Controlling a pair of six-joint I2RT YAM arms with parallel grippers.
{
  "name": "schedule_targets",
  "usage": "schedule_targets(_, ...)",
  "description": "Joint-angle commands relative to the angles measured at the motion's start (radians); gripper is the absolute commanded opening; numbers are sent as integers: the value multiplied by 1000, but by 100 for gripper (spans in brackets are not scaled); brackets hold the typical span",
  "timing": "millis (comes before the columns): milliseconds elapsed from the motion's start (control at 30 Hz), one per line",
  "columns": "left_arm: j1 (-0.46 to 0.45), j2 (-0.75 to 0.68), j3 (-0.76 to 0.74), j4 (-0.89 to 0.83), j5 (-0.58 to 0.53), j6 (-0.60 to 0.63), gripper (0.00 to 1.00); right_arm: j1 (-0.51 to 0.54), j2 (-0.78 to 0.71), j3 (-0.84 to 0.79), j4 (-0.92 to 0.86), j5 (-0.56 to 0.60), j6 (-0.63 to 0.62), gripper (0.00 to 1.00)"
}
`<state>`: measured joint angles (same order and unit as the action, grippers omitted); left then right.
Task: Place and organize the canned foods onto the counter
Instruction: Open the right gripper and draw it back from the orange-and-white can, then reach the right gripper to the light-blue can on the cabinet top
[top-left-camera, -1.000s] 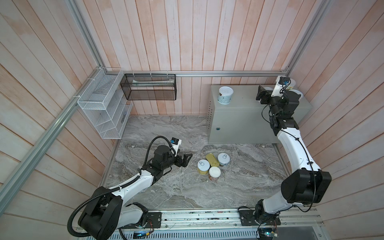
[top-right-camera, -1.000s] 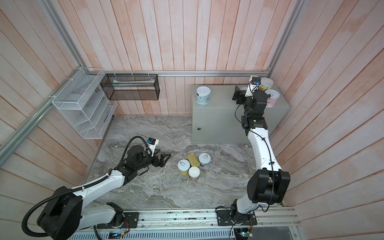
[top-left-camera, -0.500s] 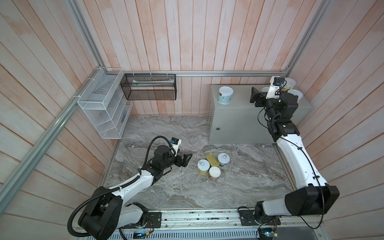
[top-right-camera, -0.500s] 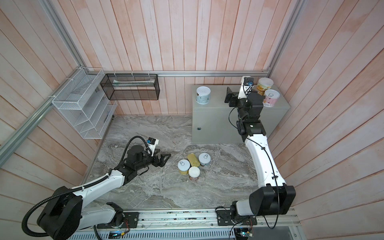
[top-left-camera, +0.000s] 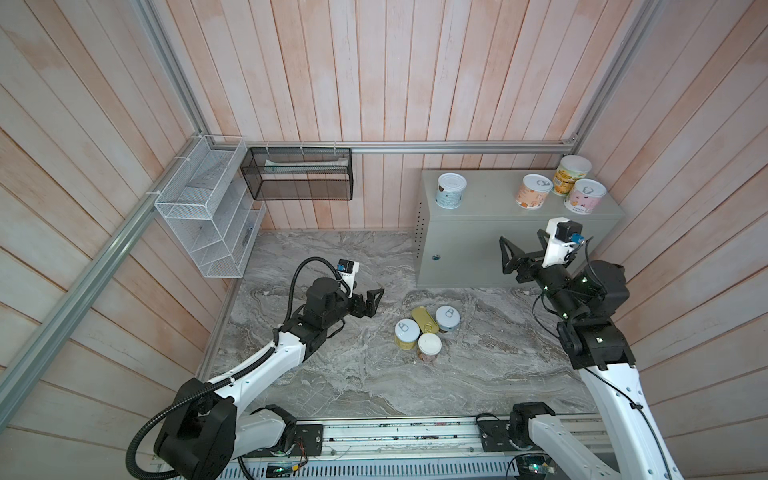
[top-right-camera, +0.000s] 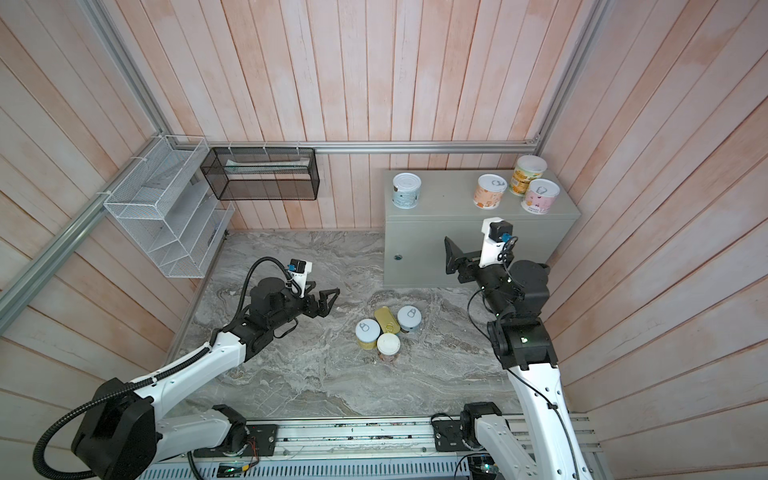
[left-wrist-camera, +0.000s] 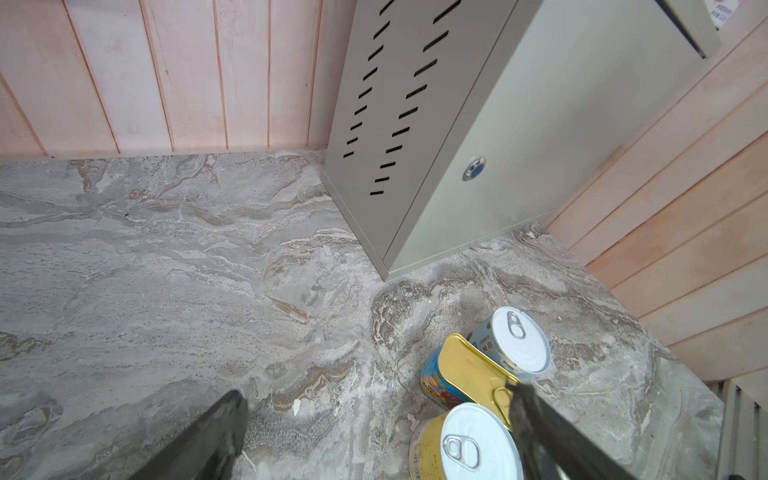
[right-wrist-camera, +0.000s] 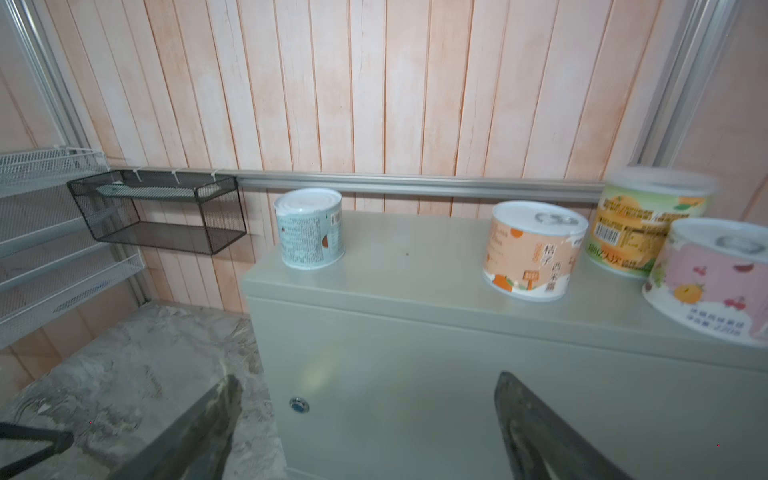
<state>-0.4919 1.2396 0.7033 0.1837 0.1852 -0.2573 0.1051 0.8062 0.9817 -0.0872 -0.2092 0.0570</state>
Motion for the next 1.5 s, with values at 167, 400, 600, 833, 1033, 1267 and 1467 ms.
schedule_targets(167, -17, 108, 35, 1, -57, -52, 100, 5, -139, -332, 94, -169, 151, 95)
schedule_targets(400, -75, 114, 58, -39, -100, -42, 100, 5, -168, -425, 106, -186, 181, 95)
schedule_targets(600, -105, 87, 49, -74, -108, -46, 100, 7, -146, -469, 143, -210, 212, 95)
schedule_targets(833, -115, 49, 65, -182, -84, -26, 100, 26, -101, -475, 115, -195, 218, 94)
schedule_targets(1033, -160, 45, 38, -228, -69, -34, 100, 81, -71, -493, 119, -136, 232, 94)
schedule_targets(1267, -191, 68, 32, -198, -59, -85, 100, 205, -6, -441, 70, 1, 235, 93)
schedule_targets(1467, -189, -15, 23, -114, -171, -107, 100, 334, 49, -171, 75, 174, 263, 93)
